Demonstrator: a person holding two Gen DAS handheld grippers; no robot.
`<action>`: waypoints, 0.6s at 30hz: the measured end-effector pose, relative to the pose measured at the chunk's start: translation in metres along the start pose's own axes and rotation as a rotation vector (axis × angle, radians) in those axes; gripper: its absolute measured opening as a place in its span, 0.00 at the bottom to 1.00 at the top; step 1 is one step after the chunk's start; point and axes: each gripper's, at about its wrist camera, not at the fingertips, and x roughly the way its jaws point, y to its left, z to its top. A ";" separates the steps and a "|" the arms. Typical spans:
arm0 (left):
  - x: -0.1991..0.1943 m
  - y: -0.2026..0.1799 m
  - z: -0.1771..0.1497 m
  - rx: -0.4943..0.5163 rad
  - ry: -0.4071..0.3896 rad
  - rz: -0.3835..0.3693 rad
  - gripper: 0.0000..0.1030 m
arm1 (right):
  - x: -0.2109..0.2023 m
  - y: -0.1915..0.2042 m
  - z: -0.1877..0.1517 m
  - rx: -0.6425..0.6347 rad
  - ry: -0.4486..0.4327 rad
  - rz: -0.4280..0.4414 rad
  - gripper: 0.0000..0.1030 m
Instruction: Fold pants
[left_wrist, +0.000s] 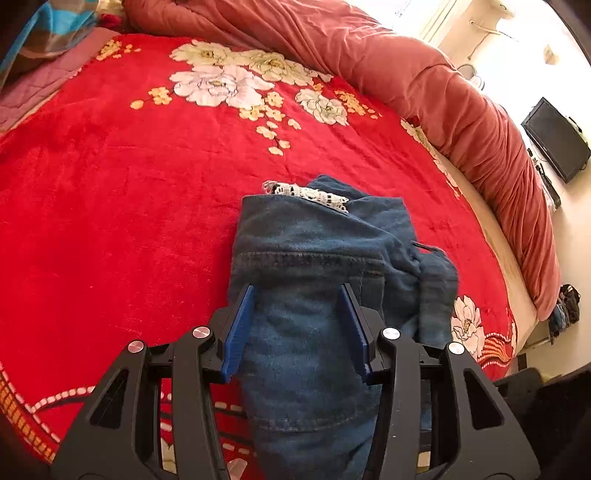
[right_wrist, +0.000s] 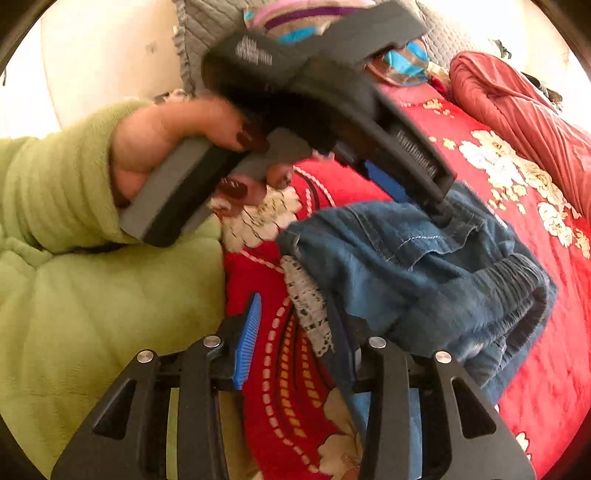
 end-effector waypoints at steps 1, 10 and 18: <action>-0.003 0.000 0.000 0.003 -0.007 0.004 0.41 | -0.006 0.000 0.001 0.001 -0.012 -0.002 0.35; -0.036 -0.016 -0.001 0.049 -0.096 0.052 0.64 | -0.068 -0.006 0.004 0.092 -0.141 -0.108 0.53; -0.063 -0.031 -0.003 0.089 -0.167 0.096 0.81 | -0.102 -0.027 0.002 0.198 -0.244 -0.214 0.75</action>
